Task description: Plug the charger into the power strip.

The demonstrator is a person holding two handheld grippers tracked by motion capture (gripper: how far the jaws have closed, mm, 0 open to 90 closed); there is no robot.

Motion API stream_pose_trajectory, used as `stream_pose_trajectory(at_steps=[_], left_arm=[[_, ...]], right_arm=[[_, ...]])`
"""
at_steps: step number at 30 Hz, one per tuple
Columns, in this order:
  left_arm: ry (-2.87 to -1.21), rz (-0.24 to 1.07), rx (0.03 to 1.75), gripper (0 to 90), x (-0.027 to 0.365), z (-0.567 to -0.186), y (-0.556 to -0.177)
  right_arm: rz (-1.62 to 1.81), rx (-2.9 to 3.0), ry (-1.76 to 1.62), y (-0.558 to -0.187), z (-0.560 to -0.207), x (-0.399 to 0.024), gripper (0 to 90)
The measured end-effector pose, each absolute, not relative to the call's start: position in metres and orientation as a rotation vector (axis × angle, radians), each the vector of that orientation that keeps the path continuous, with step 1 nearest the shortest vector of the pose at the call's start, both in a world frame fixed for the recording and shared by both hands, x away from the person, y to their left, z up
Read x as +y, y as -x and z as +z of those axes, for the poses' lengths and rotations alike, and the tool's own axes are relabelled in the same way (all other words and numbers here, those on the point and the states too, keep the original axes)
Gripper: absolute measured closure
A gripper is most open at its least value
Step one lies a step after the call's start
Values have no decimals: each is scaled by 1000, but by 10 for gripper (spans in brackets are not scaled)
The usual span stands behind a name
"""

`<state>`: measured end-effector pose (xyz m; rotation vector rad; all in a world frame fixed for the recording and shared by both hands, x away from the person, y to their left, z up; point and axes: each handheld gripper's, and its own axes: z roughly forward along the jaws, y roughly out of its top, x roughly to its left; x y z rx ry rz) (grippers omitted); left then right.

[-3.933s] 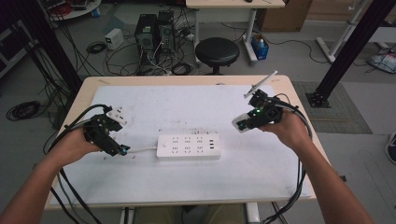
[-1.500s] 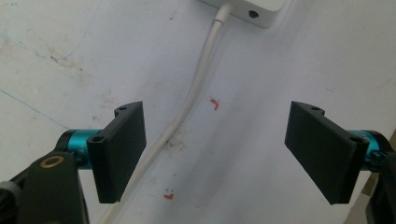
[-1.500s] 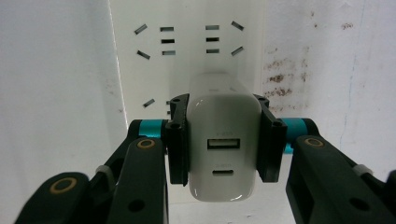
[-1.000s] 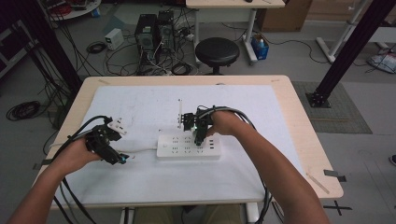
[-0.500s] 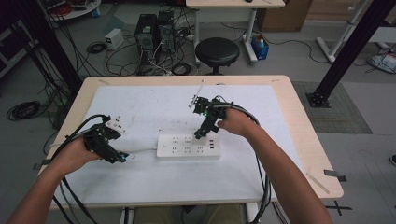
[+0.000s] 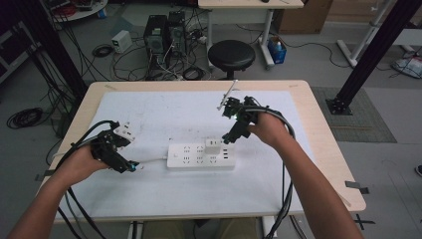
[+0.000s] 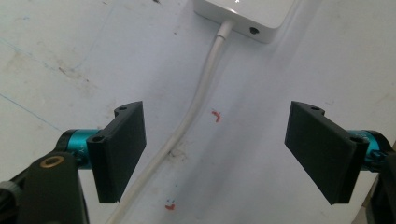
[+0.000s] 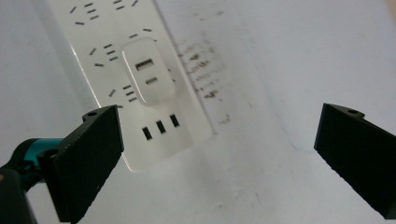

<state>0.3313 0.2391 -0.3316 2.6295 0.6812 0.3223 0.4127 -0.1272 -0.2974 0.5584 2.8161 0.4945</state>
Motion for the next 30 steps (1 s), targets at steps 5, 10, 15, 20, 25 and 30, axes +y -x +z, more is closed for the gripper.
stream_pose_trajectory(at_steps=[5, 10, 15, 20, 25, 30], left_arm=[[-2613, 341, 684, 206, 239, -322, -332], [-2598, 339, 688, 206, 238, -318, -331], [-2596, 344, 696, 206, 238, -314, -332], [-2591, 347, 700, 205, 237, -312, -334], [-2586, 346, 705, 206, 237, -314, -334], [-2589, 347, 709, 206, 237, -315, -334]], right_arm=[[494, 2793, -690, -397, -283, -162, 8], [472, 2746, -781, -381, -275, -198, 7], [451, 2730, -833, -375, -276, -212, 8], [441, 2731, -877, -369, -280, -224, 8], [436, 2729, -897, -366, -287, -231, 8], [429, 2744, -918, -365, -294, -234, 7]])
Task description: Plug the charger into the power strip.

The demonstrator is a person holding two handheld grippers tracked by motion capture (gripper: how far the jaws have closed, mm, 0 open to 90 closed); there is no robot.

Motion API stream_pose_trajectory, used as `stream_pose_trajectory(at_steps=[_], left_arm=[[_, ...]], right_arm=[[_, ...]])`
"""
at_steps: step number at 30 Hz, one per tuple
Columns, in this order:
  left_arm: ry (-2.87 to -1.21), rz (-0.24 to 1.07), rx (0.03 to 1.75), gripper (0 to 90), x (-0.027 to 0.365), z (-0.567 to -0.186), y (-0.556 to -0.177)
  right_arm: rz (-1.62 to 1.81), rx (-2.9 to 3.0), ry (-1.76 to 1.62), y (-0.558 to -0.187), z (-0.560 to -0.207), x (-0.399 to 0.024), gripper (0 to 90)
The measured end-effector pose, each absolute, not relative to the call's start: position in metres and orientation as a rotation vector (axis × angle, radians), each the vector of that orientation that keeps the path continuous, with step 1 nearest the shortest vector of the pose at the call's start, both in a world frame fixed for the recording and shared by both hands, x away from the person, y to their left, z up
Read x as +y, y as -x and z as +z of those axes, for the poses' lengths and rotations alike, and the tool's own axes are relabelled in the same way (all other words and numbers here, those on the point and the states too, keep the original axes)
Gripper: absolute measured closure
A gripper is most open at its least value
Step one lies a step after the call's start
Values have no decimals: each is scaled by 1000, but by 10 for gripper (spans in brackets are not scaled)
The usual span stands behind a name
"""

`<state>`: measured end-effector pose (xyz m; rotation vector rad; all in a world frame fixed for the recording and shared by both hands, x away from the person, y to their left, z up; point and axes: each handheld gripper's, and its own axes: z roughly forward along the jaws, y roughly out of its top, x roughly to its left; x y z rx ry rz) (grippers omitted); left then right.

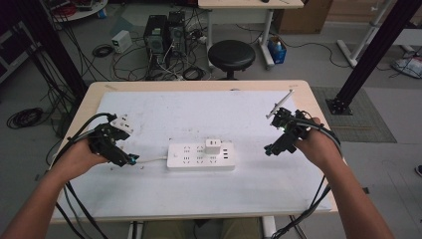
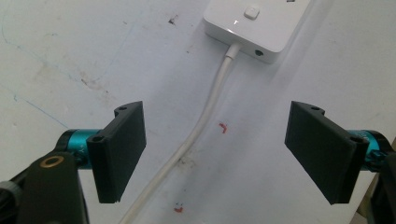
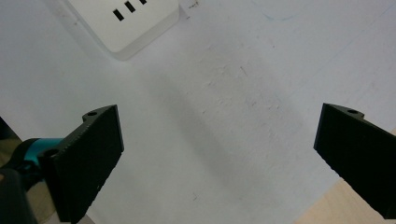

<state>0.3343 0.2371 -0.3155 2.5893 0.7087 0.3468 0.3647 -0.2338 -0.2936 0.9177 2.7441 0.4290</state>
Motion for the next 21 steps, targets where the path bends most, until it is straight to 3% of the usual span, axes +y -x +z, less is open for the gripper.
stream_pose_trajectory(at_steps=[21], left_arm=[[-2576, 363, 723, 206, 236, -317, -333]], right_arm=[[425, 2756, -943, -361, -303, -239, 8]])
